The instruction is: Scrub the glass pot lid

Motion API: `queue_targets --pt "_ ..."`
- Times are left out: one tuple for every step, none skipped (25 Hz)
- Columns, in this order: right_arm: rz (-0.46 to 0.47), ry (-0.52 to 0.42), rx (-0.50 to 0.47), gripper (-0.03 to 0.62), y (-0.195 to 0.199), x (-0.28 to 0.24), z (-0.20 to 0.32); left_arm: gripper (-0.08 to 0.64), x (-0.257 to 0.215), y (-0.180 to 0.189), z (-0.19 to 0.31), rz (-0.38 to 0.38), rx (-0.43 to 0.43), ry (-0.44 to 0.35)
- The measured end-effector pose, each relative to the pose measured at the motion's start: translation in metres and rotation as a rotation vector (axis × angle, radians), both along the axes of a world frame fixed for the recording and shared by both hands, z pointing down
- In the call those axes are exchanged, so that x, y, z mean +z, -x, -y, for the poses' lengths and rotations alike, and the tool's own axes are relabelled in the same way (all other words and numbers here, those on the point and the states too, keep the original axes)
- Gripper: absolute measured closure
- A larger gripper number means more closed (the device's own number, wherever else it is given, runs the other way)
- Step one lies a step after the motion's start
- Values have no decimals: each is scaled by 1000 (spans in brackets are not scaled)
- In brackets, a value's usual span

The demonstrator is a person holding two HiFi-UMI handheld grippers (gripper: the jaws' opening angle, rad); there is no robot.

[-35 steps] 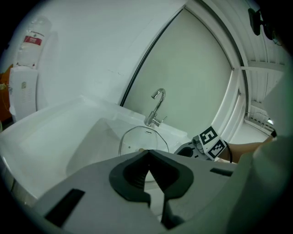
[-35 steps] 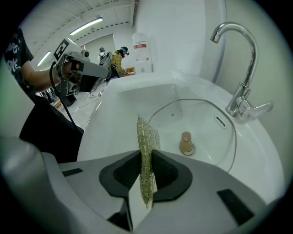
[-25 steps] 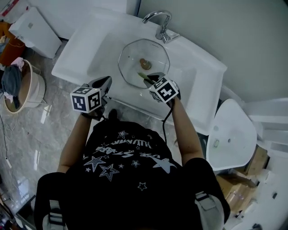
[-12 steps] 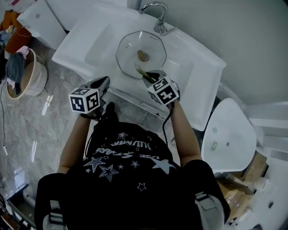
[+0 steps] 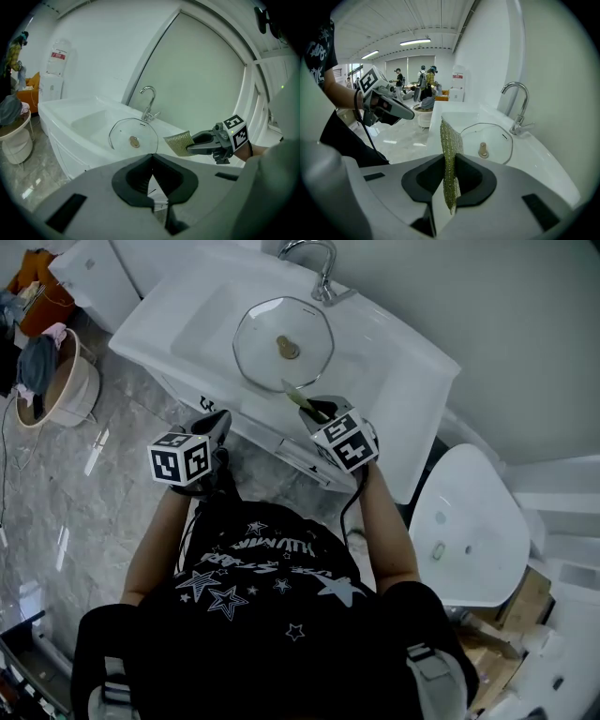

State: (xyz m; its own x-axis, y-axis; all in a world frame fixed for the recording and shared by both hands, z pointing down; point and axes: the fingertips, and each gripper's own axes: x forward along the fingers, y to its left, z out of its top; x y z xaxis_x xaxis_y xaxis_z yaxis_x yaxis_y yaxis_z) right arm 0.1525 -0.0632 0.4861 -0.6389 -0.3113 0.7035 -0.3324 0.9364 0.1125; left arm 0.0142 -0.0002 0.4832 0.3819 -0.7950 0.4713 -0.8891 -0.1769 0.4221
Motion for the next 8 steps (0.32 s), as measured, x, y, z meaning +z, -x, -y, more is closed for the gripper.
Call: queue_targets --pt "1 0 0 525 -6 0 -2 552 -1 -6 -3 9 1 -2" --pt "4 1 2 525 -12 -1 -4 552 -3 -11 -6 18 3 -5" --pt "9 1 5 525 -17 -2 -6 552 -4 -15 -9 25 5 -6" --pt "14 2 10 525 -21 -3 -9 552 -5 -20 -12 32 7 -6" --pt "20 4 14 525 -26 -4 -12 552 -5 -24 -17 37 10 -6" --pt "26 6 18 525 -30 -4 -15 552 -5 -28 -22 42 12 -5" --pt "32 8 22 525 -35 -4 -19 552 -5 -33 -27 46 15 -4" --pt "38 11 25 525 -39 -4 -22 552 -5 -37 -32 49 17 -3"
